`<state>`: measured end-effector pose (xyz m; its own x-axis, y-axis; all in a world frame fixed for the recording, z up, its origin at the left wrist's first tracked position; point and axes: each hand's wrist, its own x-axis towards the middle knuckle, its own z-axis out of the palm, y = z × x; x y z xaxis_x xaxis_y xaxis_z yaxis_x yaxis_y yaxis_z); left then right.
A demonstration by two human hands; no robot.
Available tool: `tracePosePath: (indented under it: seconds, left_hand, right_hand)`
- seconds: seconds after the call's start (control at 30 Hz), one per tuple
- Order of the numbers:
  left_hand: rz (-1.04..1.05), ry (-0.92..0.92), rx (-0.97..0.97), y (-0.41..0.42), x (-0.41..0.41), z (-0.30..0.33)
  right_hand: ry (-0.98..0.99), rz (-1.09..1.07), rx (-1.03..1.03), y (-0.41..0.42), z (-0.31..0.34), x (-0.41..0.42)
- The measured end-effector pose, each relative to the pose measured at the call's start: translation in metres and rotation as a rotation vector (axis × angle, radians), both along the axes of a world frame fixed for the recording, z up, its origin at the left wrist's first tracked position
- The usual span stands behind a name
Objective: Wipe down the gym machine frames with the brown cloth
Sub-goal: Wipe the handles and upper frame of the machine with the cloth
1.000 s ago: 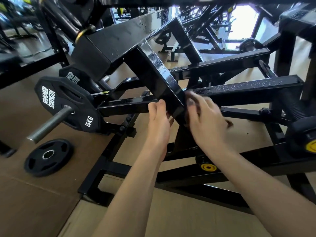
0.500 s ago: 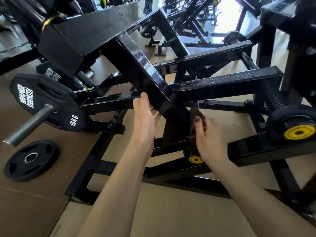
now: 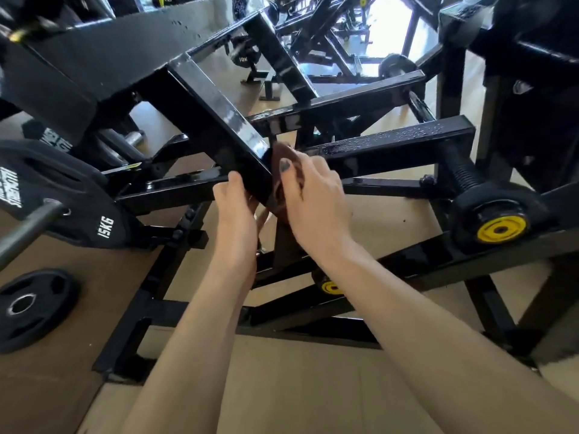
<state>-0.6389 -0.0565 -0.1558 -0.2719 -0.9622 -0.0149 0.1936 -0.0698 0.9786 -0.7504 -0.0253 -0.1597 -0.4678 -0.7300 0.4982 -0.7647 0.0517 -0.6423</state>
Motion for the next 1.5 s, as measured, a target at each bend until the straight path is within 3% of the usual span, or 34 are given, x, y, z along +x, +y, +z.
tracePosePath:
  seconds: [0.07,0.13,0.27,0.33,0.47,0.7,0.83,1.0,1.07,1.17,1.37,1.5]
  left_hand:
    - [0.036,0.015,0.000,0.000,-0.003,-0.002]
    - [0.041,0.016,-0.026,0.001,-0.005,-0.003]
    - [0.012,0.034,-0.014,-0.001,0.000,-0.003]
    - [-0.008,0.040,0.003,-0.001,0.002,-0.001]
    - [-0.027,0.033,0.015,0.002,0.002,0.002]
    - [-0.113,0.144,0.007,0.005,0.010,0.004]
    - [-0.093,0.113,0.017,0.006,0.009,0.005]
    - [-0.045,0.106,0.112,0.000,0.002,0.006]
    - [-0.038,0.098,0.122,0.000,0.001,0.007]
    - [-0.033,0.093,0.124,0.001,0.000,0.008]
    - [-0.095,0.189,-0.009,0.004,0.006,0.006]
    - [-0.089,0.187,0.005,0.002,0.005,0.004]
  right_hand:
    - [-0.155,-0.082,0.258,0.024,-0.035,-0.030]
    - [-0.185,-0.156,0.480,0.032,-0.050,-0.050]
    - [-0.315,-0.211,0.597,0.015,-0.044,-0.060]
    - [-0.339,-0.223,0.561,0.017,-0.042,-0.052]
    - [-0.184,-0.263,0.345,0.031,-0.023,-0.008]
    - [0.185,-0.023,-0.143,-0.034,0.069,0.052]
    - [0.231,0.024,-0.102,-0.020,0.033,0.021]
    - [-0.087,-0.142,0.417,0.041,-0.054,-0.042]
    - [-0.128,-0.181,0.474,0.039,-0.053,-0.047]
    - [-0.126,-0.217,0.359,0.026,-0.027,-0.025]
    - [0.257,-0.108,-0.136,-0.038,0.072,0.053]
    - [0.383,-0.047,-0.093,-0.032,0.055,0.036]
